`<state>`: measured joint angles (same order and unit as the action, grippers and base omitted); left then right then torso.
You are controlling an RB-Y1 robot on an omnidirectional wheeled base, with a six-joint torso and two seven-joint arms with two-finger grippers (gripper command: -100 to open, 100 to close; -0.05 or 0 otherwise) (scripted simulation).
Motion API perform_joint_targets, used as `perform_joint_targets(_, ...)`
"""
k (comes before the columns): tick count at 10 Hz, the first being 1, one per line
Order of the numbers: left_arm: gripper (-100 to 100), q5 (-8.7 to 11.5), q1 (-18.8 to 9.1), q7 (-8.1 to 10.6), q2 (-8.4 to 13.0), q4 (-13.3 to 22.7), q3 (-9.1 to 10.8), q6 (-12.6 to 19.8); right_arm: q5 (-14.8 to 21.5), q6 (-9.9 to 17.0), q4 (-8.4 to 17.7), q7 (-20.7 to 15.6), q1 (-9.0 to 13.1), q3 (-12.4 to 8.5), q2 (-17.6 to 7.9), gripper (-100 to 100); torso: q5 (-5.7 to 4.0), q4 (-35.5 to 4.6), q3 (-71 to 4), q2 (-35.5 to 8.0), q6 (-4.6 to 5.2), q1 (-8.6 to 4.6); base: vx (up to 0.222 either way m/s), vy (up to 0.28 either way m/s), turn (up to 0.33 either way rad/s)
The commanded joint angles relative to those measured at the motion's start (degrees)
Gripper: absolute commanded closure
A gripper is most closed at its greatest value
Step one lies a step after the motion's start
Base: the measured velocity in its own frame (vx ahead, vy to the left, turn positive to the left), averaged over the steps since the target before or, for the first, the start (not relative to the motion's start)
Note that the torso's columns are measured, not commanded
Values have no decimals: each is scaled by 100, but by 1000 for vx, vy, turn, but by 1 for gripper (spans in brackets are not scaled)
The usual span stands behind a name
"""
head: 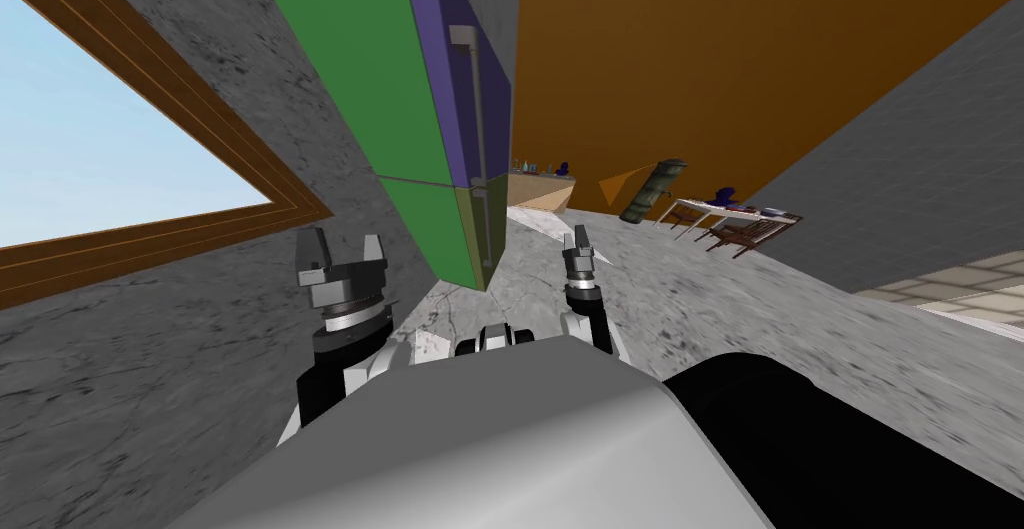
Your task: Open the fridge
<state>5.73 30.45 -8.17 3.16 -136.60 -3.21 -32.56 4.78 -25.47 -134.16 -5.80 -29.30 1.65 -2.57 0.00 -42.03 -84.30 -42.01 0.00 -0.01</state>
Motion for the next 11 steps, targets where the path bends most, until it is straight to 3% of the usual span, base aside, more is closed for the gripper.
perform_joint_targets(1, -100, -19, -93, 18, 267, -39, -16, 296, 0, 0, 0, 0, 0, 0, 0, 0, 0, -16, -27, -12, 0, -1, 59, -5, -33)
perform_joint_targets(5, -100, -56, -279, 75, 478, -101, -52, 956, 0, 0, 0, 0, -1, 0, 0, 0, -1, -25, -28, -26, 0, -1, 82, -12, -44)
perform_joint_targets(11, -100, -111, -552, 160, 526, -224, -105, 1908, 0, 0, 0, 0, 0, 0, 0, 0, -1, -27, -23, -33, 0, -3, 82, -9, -47)
